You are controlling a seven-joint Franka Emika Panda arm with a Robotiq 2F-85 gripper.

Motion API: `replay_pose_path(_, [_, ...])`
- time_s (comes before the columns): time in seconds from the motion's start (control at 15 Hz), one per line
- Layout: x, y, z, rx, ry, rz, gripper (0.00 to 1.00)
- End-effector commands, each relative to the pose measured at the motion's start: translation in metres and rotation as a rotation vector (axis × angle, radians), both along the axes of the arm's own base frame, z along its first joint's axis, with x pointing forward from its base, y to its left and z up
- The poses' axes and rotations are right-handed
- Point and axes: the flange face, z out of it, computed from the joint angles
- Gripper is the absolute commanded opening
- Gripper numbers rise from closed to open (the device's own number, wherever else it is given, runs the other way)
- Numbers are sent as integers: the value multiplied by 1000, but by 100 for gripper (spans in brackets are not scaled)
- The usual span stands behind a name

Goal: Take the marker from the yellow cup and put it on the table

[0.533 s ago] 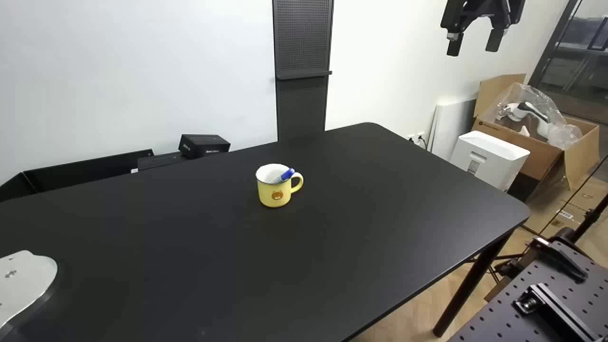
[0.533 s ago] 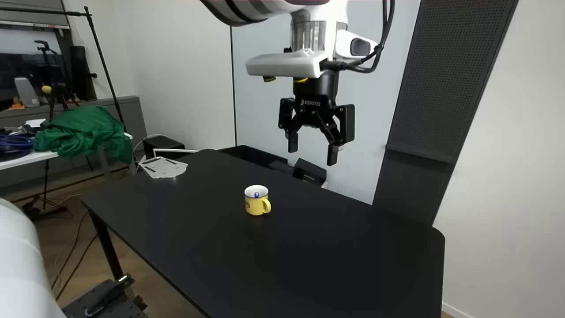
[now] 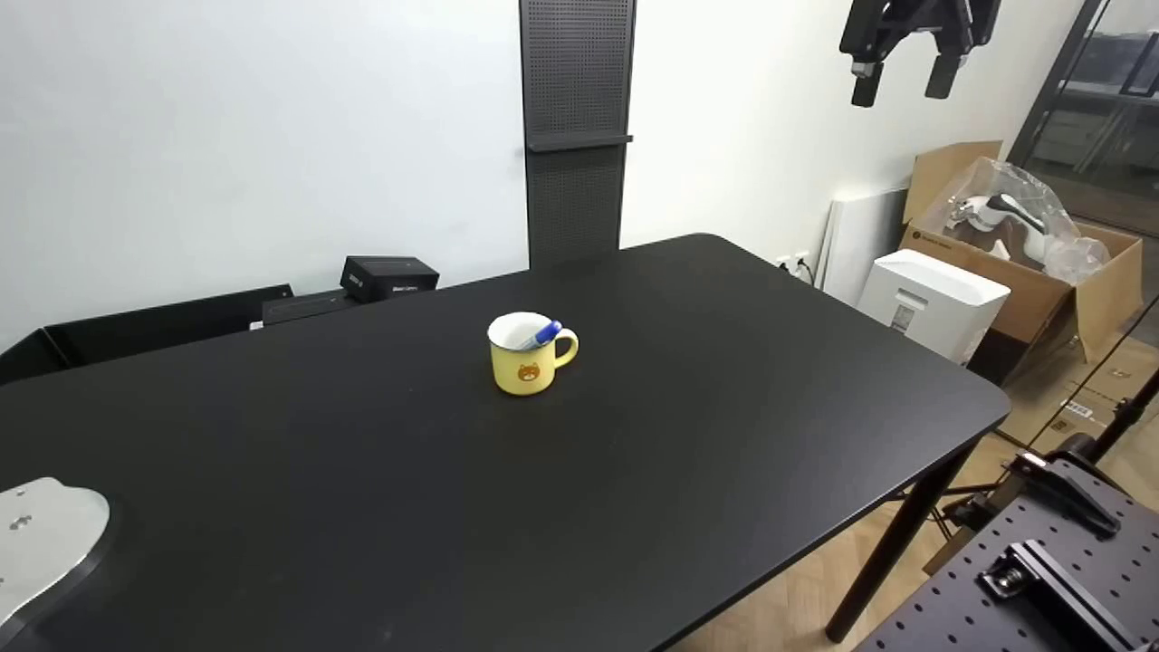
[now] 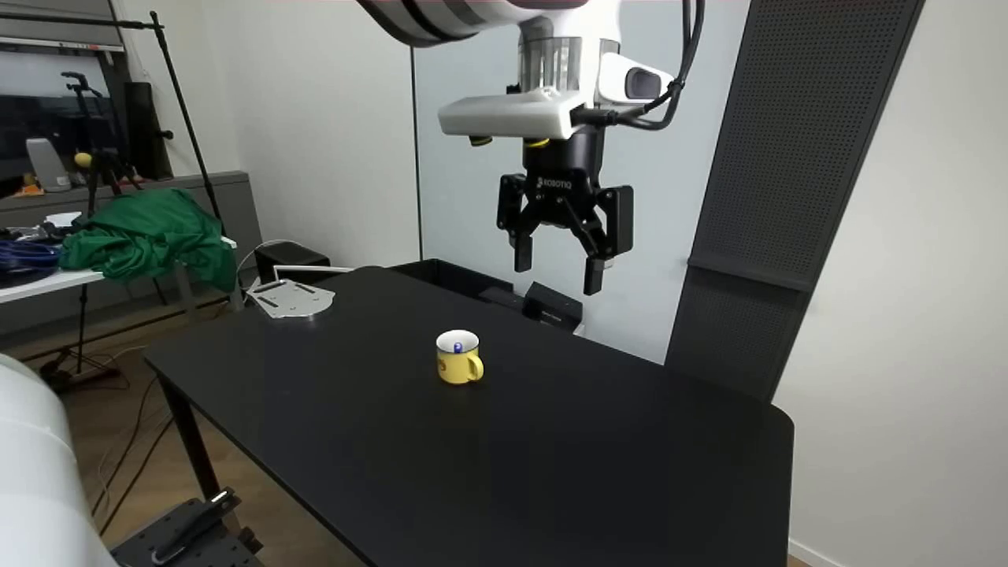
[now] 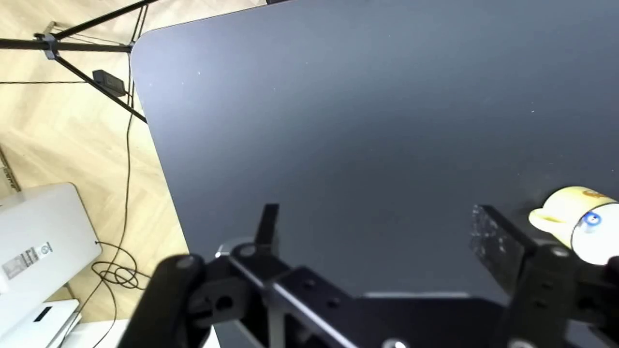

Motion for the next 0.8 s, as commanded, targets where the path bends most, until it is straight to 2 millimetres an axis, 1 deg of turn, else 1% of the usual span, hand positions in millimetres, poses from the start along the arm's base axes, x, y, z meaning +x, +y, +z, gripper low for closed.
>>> replay_pose_path(0.0, [0, 0, 1, 0, 1, 0, 100])
replay_pose_path(0.13, [0, 0, 1, 0, 1, 0, 100])
replay_pose_path(0.2, [0, 7, -4, -2, 14, 12, 100])
replay_pose_path(0.4, [-7, 47, -27, 20, 36, 128, 100])
replay_pose_path(0.53, [-13, 80, -46, 48, 44, 216, 100])
replay_pose_path(0.73, [-22, 137, -77, 97, -16, 323, 100])
